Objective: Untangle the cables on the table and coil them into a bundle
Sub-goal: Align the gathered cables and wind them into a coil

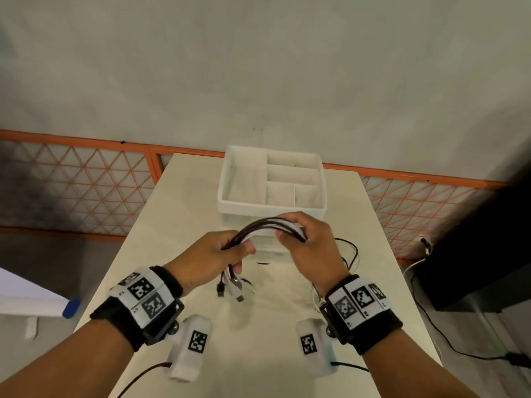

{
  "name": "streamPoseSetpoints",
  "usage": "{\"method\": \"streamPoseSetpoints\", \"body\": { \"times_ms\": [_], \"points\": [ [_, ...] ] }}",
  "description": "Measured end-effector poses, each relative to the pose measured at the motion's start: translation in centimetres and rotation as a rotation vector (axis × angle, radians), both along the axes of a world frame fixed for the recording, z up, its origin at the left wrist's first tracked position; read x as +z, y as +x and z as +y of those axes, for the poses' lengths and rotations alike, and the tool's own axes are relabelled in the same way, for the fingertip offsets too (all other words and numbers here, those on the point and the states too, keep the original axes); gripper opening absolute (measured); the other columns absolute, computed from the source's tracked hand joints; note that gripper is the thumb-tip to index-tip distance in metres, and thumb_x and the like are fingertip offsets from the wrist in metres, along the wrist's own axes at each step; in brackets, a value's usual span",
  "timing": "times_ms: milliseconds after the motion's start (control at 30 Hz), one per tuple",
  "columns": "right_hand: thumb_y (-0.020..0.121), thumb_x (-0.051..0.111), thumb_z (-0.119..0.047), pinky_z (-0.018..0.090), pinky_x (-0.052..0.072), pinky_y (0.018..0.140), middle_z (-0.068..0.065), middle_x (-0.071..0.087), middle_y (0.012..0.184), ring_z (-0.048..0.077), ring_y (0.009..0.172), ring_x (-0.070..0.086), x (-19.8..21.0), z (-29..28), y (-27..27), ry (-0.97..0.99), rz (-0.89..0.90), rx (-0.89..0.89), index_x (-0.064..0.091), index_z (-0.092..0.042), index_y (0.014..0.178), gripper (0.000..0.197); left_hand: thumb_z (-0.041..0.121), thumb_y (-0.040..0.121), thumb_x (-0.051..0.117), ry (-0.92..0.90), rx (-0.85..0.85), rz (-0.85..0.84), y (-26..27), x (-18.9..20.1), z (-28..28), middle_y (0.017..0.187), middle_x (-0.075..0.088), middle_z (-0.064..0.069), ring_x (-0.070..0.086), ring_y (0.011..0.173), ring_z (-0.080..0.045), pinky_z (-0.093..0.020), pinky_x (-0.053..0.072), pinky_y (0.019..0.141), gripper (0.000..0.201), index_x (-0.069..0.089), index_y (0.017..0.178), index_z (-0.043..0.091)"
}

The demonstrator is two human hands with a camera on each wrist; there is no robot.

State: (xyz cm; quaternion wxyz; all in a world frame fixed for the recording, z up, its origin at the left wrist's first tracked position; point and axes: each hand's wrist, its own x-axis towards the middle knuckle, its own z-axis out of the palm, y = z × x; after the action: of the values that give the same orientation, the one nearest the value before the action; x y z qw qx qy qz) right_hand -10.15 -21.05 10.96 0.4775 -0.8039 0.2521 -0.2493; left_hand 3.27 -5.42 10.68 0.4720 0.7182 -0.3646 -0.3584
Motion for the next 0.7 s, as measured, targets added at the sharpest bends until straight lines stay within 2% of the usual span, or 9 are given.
{"method": "streamPoseSetpoints", "body": {
  "times_ms": [67,133,267,367,433,500,567,633,700],
  "points": [
    [0.088,0.07,-0.01,0.019,0.051,0.073,-0.01,0.076,0.089,0.004,0.08,0.07,0.3,-0.6,-0.5,0.009,0.019,-0.031,0.073,-0.024,0.101,0.019,0.033,0.1,0.052,0.055,0.067,-0.042,-0.3,-0.8,0.6,0.061,0.055,-0.003,0.052,0.057,-0.016,-0.019,0.043,0.05,0.025,0.063,0.086,0.015],
    [0.088,0.068,-0.016,0.014,0.049,0.074,-0.014,0.075,0.096,0.0,0.085,0.068,0.9,-0.7,-1.0,-0.122,0.181,0.053,0.069,-0.03,0.112,0.028,0.033,0.101,0.048,0.075,0.089,-0.066,-0.5,-1.1,0.6,0.058,0.046,0.004,0.045,0.055,-0.015,-0.023,0.044,0.052,0.026,0.056,0.081,0.018],
    [0.082,0.063,-0.026,0.034,0.057,0.083,-0.006,0.073,0.1,0.016,0.086,0.068,2.1,1.2,-0.4,-0.335,0.349,0.234,0.05,-0.041,0.134,0.056,0.033,0.102,0.045,0.126,-0.065,-0.285,-1.1,0.0,-0.3,0.054,0.046,0.012,0.043,0.045,-0.001,-0.014,0.035,0.051,0.029,0.051,0.076,0.024],
    [0.081,0.054,-0.031,0.035,0.057,0.082,-0.009,0.074,0.1,0.015,0.084,0.067,2.8,2.3,0.5,-0.37,0.355,0.294,0.057,-0.042,0.129,0.05,0.026,0.103,0.044,0.15,-0.158,-0.399,-1.6,1.1,-1.0,0.067,0.053,0.012,0.048,0.048,0.004,-0.011,0.036,0.051,0.026,0.057,0.081,0.024],
    [0.087,0.051,-0.017,0.033,0.058,0.076,-0.011,0.076,0.098,0.014,0.08,0.069,3.0,2.0,0.3,-0.201,0.284,0.276,0.07,-0.038,0.116,0.04,0.026,0.1,0.05,0.139,-0.142,-0.359,-1.2,1.6,-0.7,0.068,0.059,0.008,0.054,0.051,0.002,-0.01,0.04,0.053,0.02,0.063,0.087,0.019],
    [0.09,0.05,-0.005,0.041,0.057,0.08,-0.009,0.078,0.096,0.025,0.085,0.071,2.8,1.4,-0.4,-0.052,0.183,0.193,0.076,-0.035,0.105,0.043,0.03,0.095,0.06,0.095,-0.106,-0.295,-0.5,1.9,-0.1,0.066,0.061,0.002,0.058,0.052,-0.001,-0.012,0.042,0.051,0.018,0.061,0.084,0.016],
    [0.091,0.049,0.0,0.044,0.055,0.065,-0.009,0.076,0.078,0.026,0.067,0.066,2.3,0.7,-1.1,0.057,0.124,0.129,0.078,-0.034,0.102,0.045,0.027,0.092,0.066,0.032,-0.063,-0.201,-0.2,2.0,0.4,0.066,0.06,-0.008,0.059,0.055,-0.005,-0.012,0.043,0.052,0.015,0.063,0.084,0.014],
    [0.092,0.049,0.001,0.029,0.04,0.05,-0.014,0.068,0.062,0.012,0.048,0.049,2.0,0.4,-1.6,0.096,0.12,0.126,0.077,-0.032,0.106,0.045,0.023,0.092,0.066,-0.009,-0.014,-0.035,-0.6,2.1,0.4,0.064,0.058,-0.011,0.062,0.06,-0.015,-0.02,0.05,0.054,0.012,0.069,0.091,0.012],
    [0.089,0.053,-0.002,0.022,0.044,0.056,-0.016,0.074,0.081,0.008,0.055,0.054,2.4,0.5,-1.9,0.028,0.16,0.169,0.073,-0.035,0.113,0.046,0.025,0.095,0.063,0.0,-0.008,-0.056,-0.9,2.1,0.1,0.057,0.056,-0.004,0.058,0.051,-0.018,-0.029,0.051,0.051,0.013,0.069,0.095,0.013]
  ]
}}
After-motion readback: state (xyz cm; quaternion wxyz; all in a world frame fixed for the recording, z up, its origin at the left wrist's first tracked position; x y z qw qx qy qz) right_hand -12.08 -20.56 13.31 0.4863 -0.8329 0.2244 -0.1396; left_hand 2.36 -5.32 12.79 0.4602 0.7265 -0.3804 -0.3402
